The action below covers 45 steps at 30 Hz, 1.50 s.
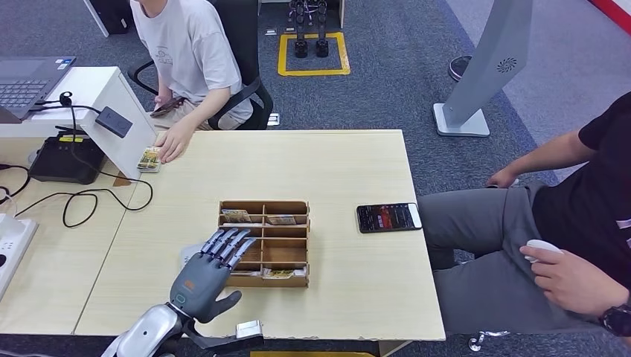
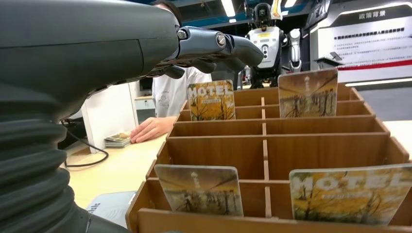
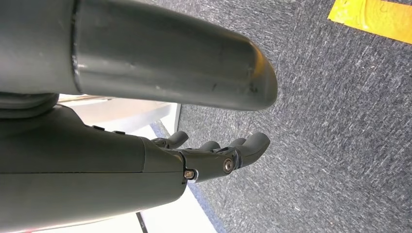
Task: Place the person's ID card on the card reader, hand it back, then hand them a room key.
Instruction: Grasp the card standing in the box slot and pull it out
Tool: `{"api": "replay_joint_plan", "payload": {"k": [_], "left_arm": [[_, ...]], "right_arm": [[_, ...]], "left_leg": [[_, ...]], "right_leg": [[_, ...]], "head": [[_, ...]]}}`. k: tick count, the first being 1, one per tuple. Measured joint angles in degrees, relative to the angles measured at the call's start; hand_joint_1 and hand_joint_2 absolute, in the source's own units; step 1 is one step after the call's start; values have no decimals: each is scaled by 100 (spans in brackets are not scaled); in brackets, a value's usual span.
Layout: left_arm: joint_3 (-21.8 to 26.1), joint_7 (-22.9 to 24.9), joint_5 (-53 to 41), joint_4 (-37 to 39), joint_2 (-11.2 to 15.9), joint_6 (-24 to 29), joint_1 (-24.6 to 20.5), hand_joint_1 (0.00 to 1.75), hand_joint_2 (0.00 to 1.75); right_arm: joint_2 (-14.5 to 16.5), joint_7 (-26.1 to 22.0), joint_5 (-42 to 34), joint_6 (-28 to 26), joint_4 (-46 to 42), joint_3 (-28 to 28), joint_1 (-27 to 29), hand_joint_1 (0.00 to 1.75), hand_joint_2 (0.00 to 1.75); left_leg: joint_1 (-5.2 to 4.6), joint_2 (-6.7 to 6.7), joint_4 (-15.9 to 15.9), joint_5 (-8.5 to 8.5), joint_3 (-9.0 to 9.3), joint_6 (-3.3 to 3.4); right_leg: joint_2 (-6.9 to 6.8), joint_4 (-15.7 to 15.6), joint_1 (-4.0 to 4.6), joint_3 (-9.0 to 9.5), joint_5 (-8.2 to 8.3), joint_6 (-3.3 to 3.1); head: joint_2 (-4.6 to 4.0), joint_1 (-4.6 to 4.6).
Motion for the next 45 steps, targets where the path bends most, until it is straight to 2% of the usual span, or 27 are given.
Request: {"api": "replay_joint_plan", "payload": {"k": [11, 15, 34, 45], "left_arm": [[-2, 139, 50, 203, -52, 0, -13, 0, 175], [4, 209, 46, 256, -98, 2, -13, 175, 175], [254, 132, 420, 387, -339, -102, 23, 175, 175], [335, 108, 458, 392, -385, -127, 23, 175, 175]], "right_arm": [[0, -33, 34, -4, 0, -2, -1, 0, 0], [0, -32, 55, -9, 0, -10, -1, 0, 0], [0, -18, 125, -9, 0, -115, -2, 0, 0], [0, -17, 126, -9, -2, -138, -3, 0, 0]], "left_leg": [[-1, 0, 0, 0, -1, 0], [-1, 0, 0, 0, -1, 0], [-1, -1, 0, 0, -1, 0], [0, -1, 0, 0, -2, 0]], "right_leg": [[0, 0, 0, 1, 0, 0], [-1, 0, 0, 1, 0, 0], [-1, 0, 0, 1, 0, 0], [-1, 0, 0, 1, 0, 0]], "head": [[-1, 0], [-1, 0], [-1, 0], [0, 0]]}}
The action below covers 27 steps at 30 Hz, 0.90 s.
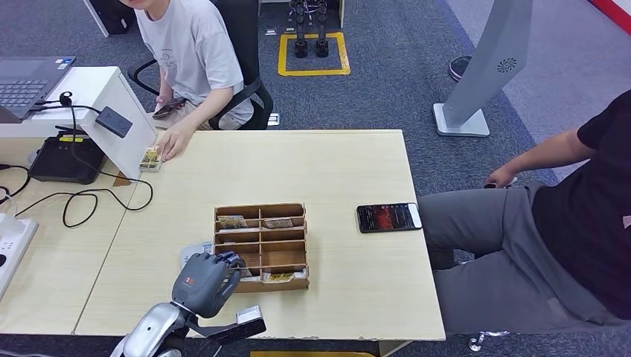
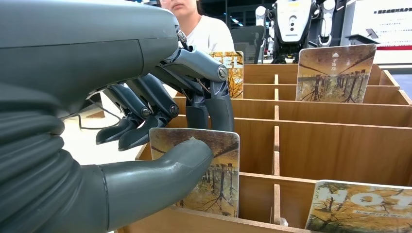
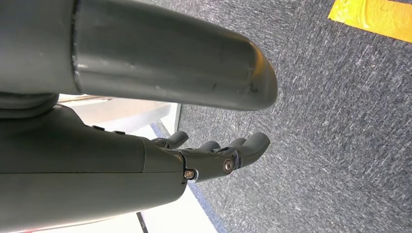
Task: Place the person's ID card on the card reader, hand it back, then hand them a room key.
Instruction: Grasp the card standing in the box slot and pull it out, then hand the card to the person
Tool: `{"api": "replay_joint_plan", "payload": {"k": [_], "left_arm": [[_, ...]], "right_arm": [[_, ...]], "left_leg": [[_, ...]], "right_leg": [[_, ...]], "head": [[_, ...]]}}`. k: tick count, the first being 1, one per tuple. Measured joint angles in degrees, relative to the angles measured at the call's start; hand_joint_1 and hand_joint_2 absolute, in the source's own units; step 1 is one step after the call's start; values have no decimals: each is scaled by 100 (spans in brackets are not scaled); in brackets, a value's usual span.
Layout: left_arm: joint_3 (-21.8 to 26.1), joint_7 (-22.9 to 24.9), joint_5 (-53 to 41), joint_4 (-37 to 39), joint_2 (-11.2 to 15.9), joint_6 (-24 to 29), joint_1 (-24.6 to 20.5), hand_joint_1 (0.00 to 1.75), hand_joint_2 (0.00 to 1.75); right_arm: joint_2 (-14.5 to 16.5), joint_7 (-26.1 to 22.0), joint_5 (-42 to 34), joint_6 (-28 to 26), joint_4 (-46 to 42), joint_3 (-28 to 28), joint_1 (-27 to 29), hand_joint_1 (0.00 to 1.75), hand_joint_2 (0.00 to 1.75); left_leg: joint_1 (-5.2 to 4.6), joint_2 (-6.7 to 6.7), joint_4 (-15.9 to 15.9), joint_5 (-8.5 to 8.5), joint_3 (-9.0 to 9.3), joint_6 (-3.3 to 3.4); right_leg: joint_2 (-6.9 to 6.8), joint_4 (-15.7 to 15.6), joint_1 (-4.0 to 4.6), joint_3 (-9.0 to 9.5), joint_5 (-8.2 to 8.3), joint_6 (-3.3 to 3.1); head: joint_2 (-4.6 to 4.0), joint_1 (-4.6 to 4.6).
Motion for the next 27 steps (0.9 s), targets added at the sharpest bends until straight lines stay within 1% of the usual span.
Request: {"api": "replay_joint_plan", "payload": {"k": [7, 11, 14, 17, 20, 23, 25, 27], "left_arm": [[21, -39, 138, 2, -8, -15, 0, 175, 175], [194, -276, 740, -15, -28, -10, -20, 175, 175], [435, -503, 1405, -271, 43, -140, -177, 175, 175], [733, -580, 2010, -744, 287, -468, -661, 175, 175], [1072, -525, 2367, -1199, 597, -800, -1373, 175, 175], [1367, -372, 2502, -1541, 834, -1020, -2042, 175, 175], [1491, -320, 2521, -1685, 938, -1081, -2296, 175, 175], [1552, -311, 2507, -1780, 999, -1086, -2406, 175, 175]], "right_arm": [[0, -11, 2, 0, 0, -2, 0, 0, 0], [0, -59, 32, 0, -2, -2, -5, 0, 0], [0, -75, 53, 0, -3, -6, -6, 0, 0], [0, -81, 72, 1, -10, -19, -9, 0, 0], [0, -86, 127, 17, -18, -69, -11, 0, 0], [0, -87, 181, 40, -22, -129, -13, 0, 0], [1, -87, 192, 44, -22, -146, -12, 0, 0], [3, -86, 201, 44, -22, -157, -13, 0, 0]], "left_leg": [[0, 0, 0, 0, 0, 0], [0, 0, 0, 1, 1, 1], [3, -2, 2, 6, -1, 2], [5, -11, 2, 18, -5, -2], [10, -14, 2, 28, -7, -9], [9, -11, 1, 31, -6, -10], [8, -8, 1, 31, -5, -10], [8, -8, 1, 31, -6, -10]], "right_leg": [[0, 0, 0, 0, 0, 0], [0, 0, 0, -1, 0, 0], [-4, 0, 1, -3, 1, -1], [-11, 2, 3, -3, 7, -7], [-14, 5, 6, -4, 15, -14], [-12, 7, 7, -3, 20, -15], [-9, 7, 7, -4, 22, -15], [-8, 6, 6, -5, 22, -14]], "head": [[-1, 0], [0, 0], [-1, 0], [-1, -1], [-1, 0], [-1, 0], [-1, -1], [-1, 0]]}}
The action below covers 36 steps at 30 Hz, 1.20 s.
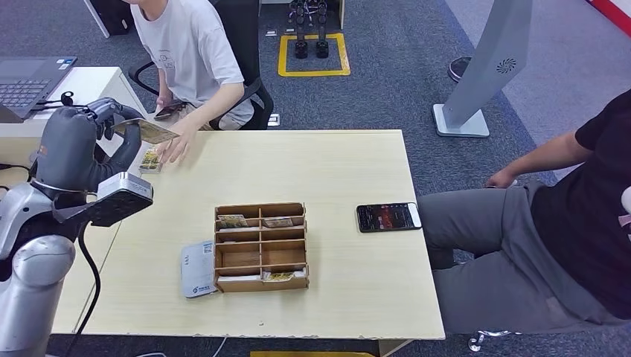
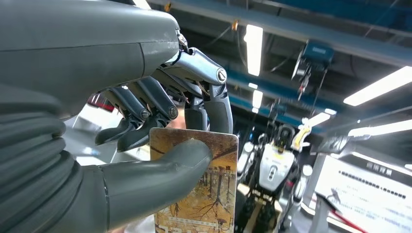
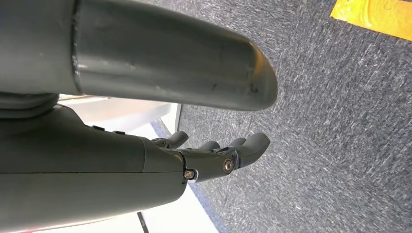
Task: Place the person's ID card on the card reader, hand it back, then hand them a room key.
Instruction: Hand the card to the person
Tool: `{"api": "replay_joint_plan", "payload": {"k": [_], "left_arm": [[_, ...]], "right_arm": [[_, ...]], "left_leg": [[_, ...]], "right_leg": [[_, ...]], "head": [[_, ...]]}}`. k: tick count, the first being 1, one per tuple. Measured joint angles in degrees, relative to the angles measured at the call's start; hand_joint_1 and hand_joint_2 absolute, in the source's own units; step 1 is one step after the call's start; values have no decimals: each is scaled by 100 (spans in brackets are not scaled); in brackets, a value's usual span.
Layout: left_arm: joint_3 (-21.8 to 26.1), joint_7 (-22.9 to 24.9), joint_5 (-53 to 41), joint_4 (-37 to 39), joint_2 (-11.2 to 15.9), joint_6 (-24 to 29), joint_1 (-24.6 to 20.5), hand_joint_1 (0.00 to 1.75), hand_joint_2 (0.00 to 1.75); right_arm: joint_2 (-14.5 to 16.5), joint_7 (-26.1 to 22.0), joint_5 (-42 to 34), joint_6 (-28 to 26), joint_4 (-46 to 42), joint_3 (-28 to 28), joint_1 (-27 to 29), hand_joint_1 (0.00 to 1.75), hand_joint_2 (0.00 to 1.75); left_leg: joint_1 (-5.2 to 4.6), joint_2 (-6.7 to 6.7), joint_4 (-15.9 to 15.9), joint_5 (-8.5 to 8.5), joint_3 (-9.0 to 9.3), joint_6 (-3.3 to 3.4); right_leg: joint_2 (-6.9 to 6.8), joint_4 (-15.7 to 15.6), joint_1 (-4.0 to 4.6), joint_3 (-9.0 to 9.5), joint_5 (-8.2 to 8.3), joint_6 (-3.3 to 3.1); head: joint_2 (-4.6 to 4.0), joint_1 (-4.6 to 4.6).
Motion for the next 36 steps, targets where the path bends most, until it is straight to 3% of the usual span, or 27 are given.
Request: {"api": "replay_joint_plan", "payload": {"k": [15, 18, 24, 29, 36], "left_arm": [[60, 121, -183, -101, 84, 232, -22, 175, 175], [60, 370, -765, -13, 53, 461, 26, 175, 175], [52, 1041, -2552, 992, -282, 1548, -39, 175, 175], [53, 1127, -2544, 1908, -489, 1812, -185, 175, 175], [64, 1087, -2440, 2397, -569, 1815, -205, 175, 175]], "right_arm": [[20, 56, 23, 0, 0, -93, -9, 0, 0], [38, 56, 29, -1, 0, -95, -11, 0, 0], [59, 80, 33, -27, 2, -78, -49, 0, 0], [59, 73, 33, -42, 2, -41, -83, 0, 0], [59, 72, 33, -46, 2, -31, -80, 0, 0]], "left_leg": [[0, -2, 0, 0, -3, 0], [0, -1, 0, 0, -3, 0], [-1, -1, 1, 3, -3, 2], [-1, 5, 1, 8, -4, 2], [-1, 8, 1, 9, -13, 3]], "right_leg": [[-1, -1, -1, -3, 0, 1], [0, -1, -1, -6, 0, 1], [-1, -1, -1, -7, 4, 5], [4, -1, -1, -9, 14, 3], [9, -1, -1, -19, 14, 2]], "head": [[0, 1], [1, 1], [0, 1], [1, 0], [1, 0]]}}
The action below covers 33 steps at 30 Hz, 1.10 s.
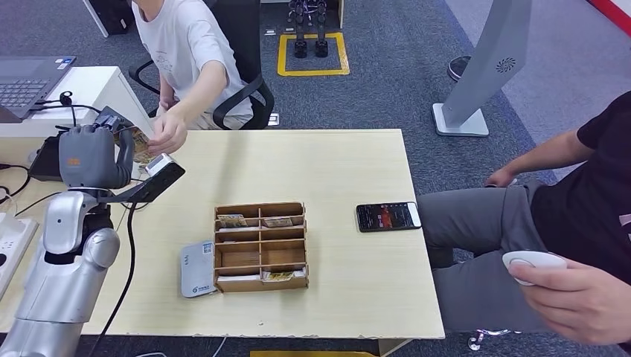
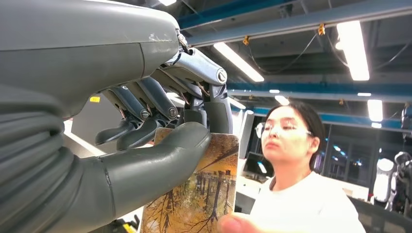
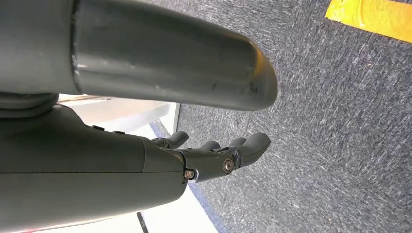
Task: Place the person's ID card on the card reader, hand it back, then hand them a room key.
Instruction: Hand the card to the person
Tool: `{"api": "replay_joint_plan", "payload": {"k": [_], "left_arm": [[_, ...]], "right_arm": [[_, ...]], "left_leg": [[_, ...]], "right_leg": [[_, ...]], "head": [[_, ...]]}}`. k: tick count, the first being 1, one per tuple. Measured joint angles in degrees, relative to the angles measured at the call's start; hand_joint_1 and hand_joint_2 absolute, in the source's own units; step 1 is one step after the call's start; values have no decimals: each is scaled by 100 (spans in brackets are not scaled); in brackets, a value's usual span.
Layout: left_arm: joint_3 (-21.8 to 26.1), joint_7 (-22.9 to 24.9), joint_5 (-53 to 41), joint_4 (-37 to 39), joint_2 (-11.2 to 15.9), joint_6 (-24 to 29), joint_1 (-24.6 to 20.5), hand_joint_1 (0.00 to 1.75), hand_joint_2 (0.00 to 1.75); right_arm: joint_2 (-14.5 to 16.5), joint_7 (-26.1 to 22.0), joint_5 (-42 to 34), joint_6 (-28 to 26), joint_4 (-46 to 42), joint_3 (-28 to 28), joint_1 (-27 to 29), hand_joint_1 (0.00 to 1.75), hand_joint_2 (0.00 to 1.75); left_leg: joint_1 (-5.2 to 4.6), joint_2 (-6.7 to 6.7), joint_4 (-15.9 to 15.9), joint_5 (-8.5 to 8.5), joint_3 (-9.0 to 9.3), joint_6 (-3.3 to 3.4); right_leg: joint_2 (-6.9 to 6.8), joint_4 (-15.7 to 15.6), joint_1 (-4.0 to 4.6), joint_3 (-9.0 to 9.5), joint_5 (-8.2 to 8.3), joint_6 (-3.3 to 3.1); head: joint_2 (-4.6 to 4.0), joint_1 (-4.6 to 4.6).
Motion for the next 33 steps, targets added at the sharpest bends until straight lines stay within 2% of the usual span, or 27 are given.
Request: {"api": "replay_joint_plan", "payload": {"k": [5, 6, 9, 10, 15, 18, 21, 24, 27, 30, 33], "left_arm": [[10, -16, 41, 169, -46, -10, -7, 172, 175], [12, -21, 56, 193, -54, -10, -7, 139, 175], [32, -60, 86, 245, -70, -2, -8, 11, 175], [41, -79, 90, 256, -72, 14, -6, 0, 175], [224, -162, 228, 197, -66, 535, 246, 0, 175], [596, -321, 463, -59, -68, 1084, 830, 0, 175], [1209, -632, 1098, -453, -99, 1588, 1616, 0, 175], [2093, -1064, 2213, -843, -259, 1706, 2374, 0, 175], [3232, -1404, 3105, -1020, -517, 1408, 2846, 0, 175], [4531, -1517, 3765, -765, -705, 835, 2978, 0, 175], [6091, -1450, 4319, 96, -828, 534, 2892, 0, 175]], "right_arm": [[0, -16, 0, -13, 0, 0, -1, 0, 0], [0, -12, 0, -13, 0, 0, -1, 0, 0], [0, 3, -1, -13, 0, 0, 0, 0, 0], [0, 5, -4, -14, 0, 0, -1, 0, 0], [4, 10, -77, -24, 0, -2, 4, 0, 0], [21, 47, -125, -24, 0, -7, 30, 0, 0], [48, 104, -180, -29, 0, -41, 76, 0, 0], [85, 172, -231, -46, 0, -102, 139, 0, 0], [115, 224, -213, -50, -1, -172, 184, 0, 0], [130, 226, -149, -45, -1, -219, 194, 0, 0], [131, 178, -71, -44, 0, -229, 182, 0, 0]], "left_leg": [[0, 1, 0, 0, -7, 0], [0, 1, 0, 0, -7, 0], [0, 1, 0, 0, -8, 0], [1, 0, 0, 0, -9, 0], [0, 7, -3, -1, -11, 0], [1, 18, -5, -4, -11, -3], [2, 25, -8, -11, -12, -4], [3, 27, -9, -15, -16, -4], [4, 25, -10, -18, -20, -4], [5, 25, -12, -18, -21, -4], [4, 40, -14, -19, -10, -6]], "right_leg": [[0, 0, 0, -7, 0, 0], [1, 0, 0, -7, 0, 0], [0, 0, 0, -8, 0, 0], [0, 0, 0, -8, 0, 0], [6, 1, 0, -5, 0, 0], [19, 1, -1, -9, -2, -1], [29, 1, -1, -16, -7, 1], [31, 1, -1, -19, -15, 1], [27, 1, 0, -20, -19, 0], [25, 1, 1, -16, -19, 0], [41, 1, 1, -13, -19, 0]], "head": [[-1, 0], [-1, 0], [0, 1], [1, 0], [-1, 1], [-1, 1], [0, 0], [-1, -1], [-1, 0], [-1, 1], [-1, -4]]}}
